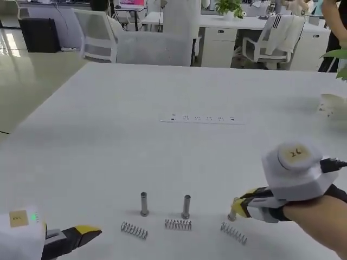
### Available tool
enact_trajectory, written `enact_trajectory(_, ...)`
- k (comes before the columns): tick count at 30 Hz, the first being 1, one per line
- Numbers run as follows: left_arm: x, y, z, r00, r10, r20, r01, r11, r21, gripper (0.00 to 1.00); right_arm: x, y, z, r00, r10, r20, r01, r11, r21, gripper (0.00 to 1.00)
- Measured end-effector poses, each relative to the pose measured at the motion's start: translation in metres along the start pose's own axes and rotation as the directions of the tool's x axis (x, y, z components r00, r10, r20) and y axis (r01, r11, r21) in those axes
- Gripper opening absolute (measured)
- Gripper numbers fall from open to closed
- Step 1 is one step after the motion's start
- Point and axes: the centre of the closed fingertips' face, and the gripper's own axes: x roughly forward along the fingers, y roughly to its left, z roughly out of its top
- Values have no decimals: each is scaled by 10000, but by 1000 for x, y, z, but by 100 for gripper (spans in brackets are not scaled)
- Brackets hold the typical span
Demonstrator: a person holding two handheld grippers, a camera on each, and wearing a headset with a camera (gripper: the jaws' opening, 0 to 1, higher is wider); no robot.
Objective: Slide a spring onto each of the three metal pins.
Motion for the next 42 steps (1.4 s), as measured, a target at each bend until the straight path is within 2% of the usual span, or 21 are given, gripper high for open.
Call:
enact_trajectory(8, 0, -1, -1, 10000, -10, -5, 10, 10000, -10, 76, 1, 11, -23, 9989, 270, -373, -264, 9995, 148, 10)
enact_trajectory(15, 0, -2, -1, 10000, 0, 4, 0, 10000, -23, 76, 1, 19, -25, 9977, 500, -454, -496, 9987, 104, 10)
enact_trajectory(20, 0, -2, 0, 10000, 16, 34, -16, 10000, -50, 76, 2, 27, -38, 9941, 620, -887, -644, 9977, -235, 10)
enact_trajectory(29, -1, -4, -1, 10000, 4, 13, -4, 10000, -39, 76, 4, 34, -50, 9878, 757, -1364, -832, 9953, -499, 9)
enact_trajectory(32, -1, -4, 0, 10000, 4, 26, -4, 10000, -52, 76, 6, 36, -59, 9828, 806, -1660, -915, 9940, -592, 8)
enact_trajectory(33, -1, -4, 0, 10000, 8, 31, -8, 10000, -54, 76, 6, 35, -57, 9863, 708, -1490, -820, 9942, -702, 8)
enact_trajectory(37, -1, -4, 0, 10000, 4, 50, -4, 10000, -59, 76, 6, 34, -57, 9850, 725, -1569, -836, 9944, -653, 8)
enact_trajectory(40, -1, -4, 1, 10000, 8, 69, -8, 10000, -39, 76, 5, 34, -58, 9850, 596, -1618, -751, 9930, -912, 8)
enact_trajectory(42, -1, -3, 1, 9999, 19, 110, -19, 10000, -58, 76, 3, 35, -53, 9866, 682, -1482, -796, 9942, -725, 8)
